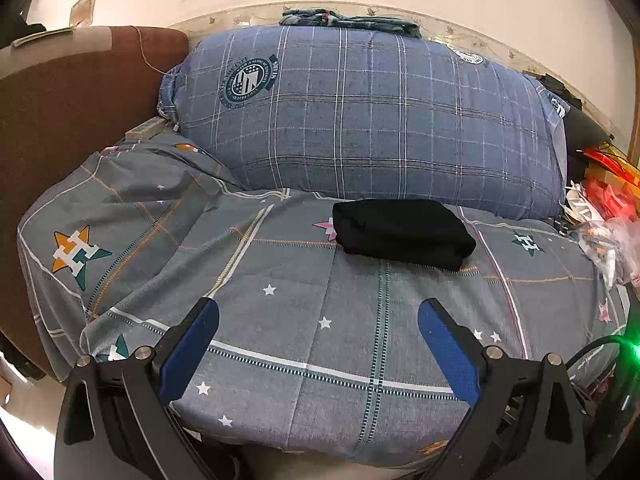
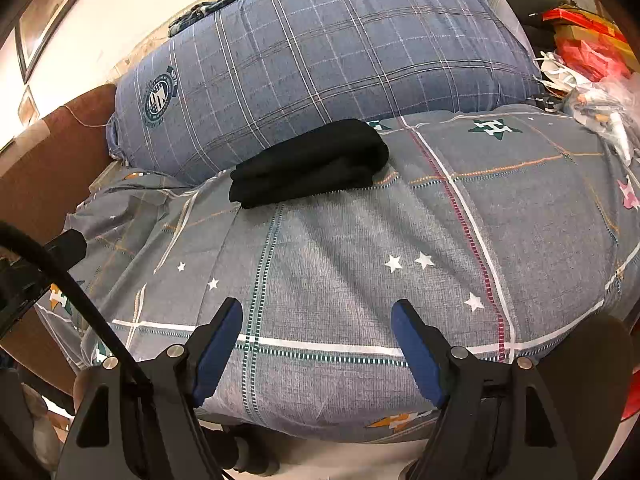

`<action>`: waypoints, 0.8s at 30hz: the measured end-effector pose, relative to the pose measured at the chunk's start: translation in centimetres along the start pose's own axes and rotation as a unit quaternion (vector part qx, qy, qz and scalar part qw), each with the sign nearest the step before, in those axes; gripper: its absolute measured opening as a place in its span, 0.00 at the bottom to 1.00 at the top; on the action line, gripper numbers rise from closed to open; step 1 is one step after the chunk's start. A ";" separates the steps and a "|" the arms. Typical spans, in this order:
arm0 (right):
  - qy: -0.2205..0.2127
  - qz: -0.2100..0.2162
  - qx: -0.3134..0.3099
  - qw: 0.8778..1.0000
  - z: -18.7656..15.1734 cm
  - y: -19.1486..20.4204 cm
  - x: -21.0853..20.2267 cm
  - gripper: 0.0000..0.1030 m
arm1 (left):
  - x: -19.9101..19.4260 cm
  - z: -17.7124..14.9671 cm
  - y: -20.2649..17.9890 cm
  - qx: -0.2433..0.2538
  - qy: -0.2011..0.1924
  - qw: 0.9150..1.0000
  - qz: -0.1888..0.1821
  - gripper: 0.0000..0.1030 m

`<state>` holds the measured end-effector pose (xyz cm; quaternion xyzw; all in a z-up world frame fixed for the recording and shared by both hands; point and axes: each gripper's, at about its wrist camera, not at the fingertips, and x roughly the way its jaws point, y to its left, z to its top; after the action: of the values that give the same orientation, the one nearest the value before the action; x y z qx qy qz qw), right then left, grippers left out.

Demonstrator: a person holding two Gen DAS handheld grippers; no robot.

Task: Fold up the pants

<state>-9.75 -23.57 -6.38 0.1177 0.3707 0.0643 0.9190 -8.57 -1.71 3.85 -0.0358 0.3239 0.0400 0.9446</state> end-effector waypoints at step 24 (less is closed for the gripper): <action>0.007 -0.007 -0.012 1.000 -0.3 0.1 0.5 0.80 | 0.9 -0.8 0.9 -0.017 0.024 0.999 -0.038 0.97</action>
<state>-9.63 -23.30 -6.89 0.1037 0.3767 0.0630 0.9184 -8.43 -0.83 2.58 -0.0647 0.3438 0.0089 0.9368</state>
